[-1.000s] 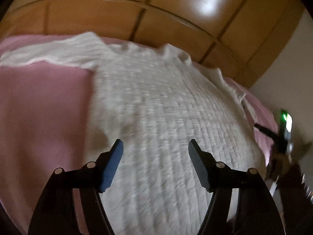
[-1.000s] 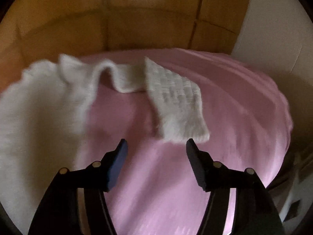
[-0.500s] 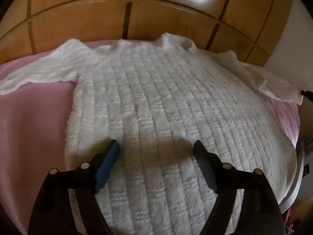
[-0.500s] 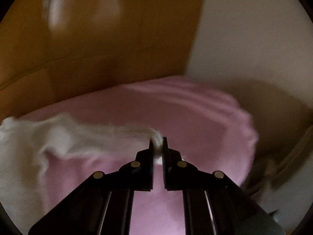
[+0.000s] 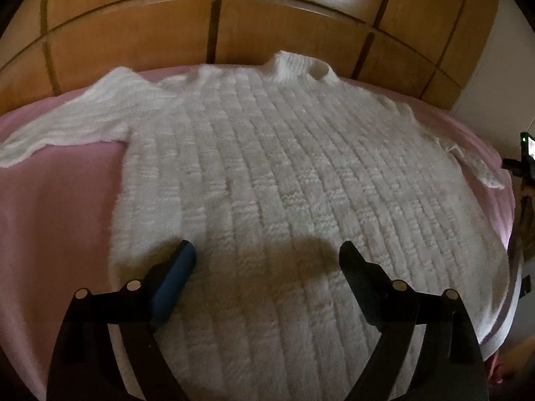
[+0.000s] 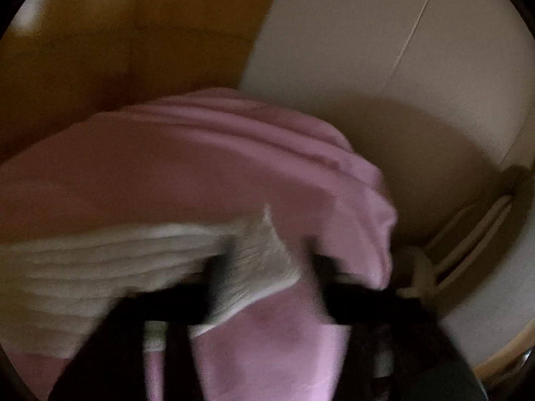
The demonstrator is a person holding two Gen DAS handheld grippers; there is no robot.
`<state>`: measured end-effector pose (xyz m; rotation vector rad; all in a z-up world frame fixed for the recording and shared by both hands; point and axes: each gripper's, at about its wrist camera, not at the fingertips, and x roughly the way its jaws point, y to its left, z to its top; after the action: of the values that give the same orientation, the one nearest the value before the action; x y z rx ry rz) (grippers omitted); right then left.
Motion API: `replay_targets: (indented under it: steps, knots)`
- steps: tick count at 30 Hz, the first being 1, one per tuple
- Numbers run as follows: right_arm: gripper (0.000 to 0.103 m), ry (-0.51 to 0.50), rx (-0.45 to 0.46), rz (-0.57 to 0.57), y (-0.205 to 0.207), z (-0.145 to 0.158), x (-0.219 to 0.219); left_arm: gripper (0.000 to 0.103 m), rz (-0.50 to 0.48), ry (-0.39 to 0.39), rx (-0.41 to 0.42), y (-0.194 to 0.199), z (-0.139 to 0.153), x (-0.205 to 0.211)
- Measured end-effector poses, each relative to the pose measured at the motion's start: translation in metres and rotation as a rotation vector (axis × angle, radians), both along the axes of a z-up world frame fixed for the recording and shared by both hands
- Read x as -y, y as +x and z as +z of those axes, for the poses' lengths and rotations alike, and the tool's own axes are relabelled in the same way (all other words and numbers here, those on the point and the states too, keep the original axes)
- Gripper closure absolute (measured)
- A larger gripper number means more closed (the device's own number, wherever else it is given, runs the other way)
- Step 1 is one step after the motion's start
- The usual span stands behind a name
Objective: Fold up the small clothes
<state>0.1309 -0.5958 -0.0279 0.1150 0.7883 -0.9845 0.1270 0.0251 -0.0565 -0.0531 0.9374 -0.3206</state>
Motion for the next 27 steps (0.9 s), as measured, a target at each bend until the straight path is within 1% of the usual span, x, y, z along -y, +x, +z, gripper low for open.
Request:
replay_targets:
  steps: [1,2,4,5,7,8,11,13,15,16,17,18,19,20,21,22,23,24,25,27]
  knots:
    - [0.033,0.018,0.033,0.045,-0.002,0.000,-0.016,0.016,0.021,-0.003,0.007,-0.002,0.003,-0.005]
    - [0.032,0.049,0.047,0.094,-0.002,0.001,-0.028,0.016,0.052,-0.016,0.015,-0.006,0.007,-0.015]
    - [0.029,0.145,0.080,0.218,0.001,-0.002,-0.052,0.016,0.102,-0.047,0.017,-0.010,0.012,-0.033]
    - [0.028,0.222,0.104,0.306,0.001,-0.004,-0.072,0.016,0.133,-0.065,0.013,-0.013,0.014,-0.045]
    - [0.027,0.365,0.141,0.442,0.002,-0.007,-0.104,0.016,0.183,-0.089,0.002,-0.021,0.014,-0.065]
    - [0.027,0.455,0.151,0.523,0.003,-0.010,-0.126,0.016,0.206,-0.103,-0.008,-0.026,0.013,-0.076]
    - [0.026,0.610,0.154,0.673,-0.001,-0.023,-0.173,0.016,0.227,-0.158,-0.040,-0.046,0.007,-0.098]
    - [0.026,0.691,0.141,0.731,-0.008,-0.035,-0.195,0.016,0.205,-0.195,-0.062,-0.060,0.002,-0.104]
    - [0.029,0.768,0.111,0.780,-0.021,-0.046,-0.221,0.022,0.175,-0.215,-0.080,-0.072,-0.002,-0.104]
    - [0.031,0.785,0.093,0.796,-0.027,-0.050,-0.232,0.030,0.150,-0.224,-0.091,-0.078,-0.004,-0.102]
    - [0.031,0.797,0.071,0.812,-0.039,-0.056,-0.241,0.035,0.120,-0.218,-0.097,-0.085,-0.006,-0.098]
    - [0.031,0.797,0.063,0.825,-0.049,-0.057,-0.252,0.036,0.100,-0.205,-0.090,-0.091,-0.007,-0.095]
    - [0.033,0.798,0.056,0.842,-0.059,-0.057,-0.259,0.049,0.074,-0.193,-0.081,-0.098,-0.008,-0.090]
    - [0.034,0.818,0.044,0.863,-0.074,-0.059,-0.267,0.059,0.058,-0.193,-0.085,-0.101,-0.009,-0.088]
    - [0.038,0.833,0.034,0.873,-0.083,-0.059,-0.274,0.063,0.046,-0.195,-0.089,-0.104,-0.011,-0.086]
    - [0.050,0.834,0.018,0.884,-0.094,-0.060,-0.283,0.081,0.040,-0.197,-0.085,-0.107,-0.011,-0.086]
    - [0.063,0.812,0.002,0.887,-0.104,-0.056,-0.294,0.091,0.033,-0.201,-0.090,-0.108,-0.012,-0.085]
    - [0.092,0.784,-0.015,0.882,-0.110,-0.055,-0.301,0.092,0.033,-0.209,-0.091,-0.109,-0.011,-0.086]
    - [0.093,0.775,-0.027,0.874,-0.116,-0.053,-0.302,0.094,0.034,-0.219,-0.086,-0.109,-0.009,-0.087]
    - [0.093,0.747,0.009,0.862,-0.128,-0.038,-0.303,0.094,0.028,-0.229,-0.066,-0.113,0.000,-0.091]
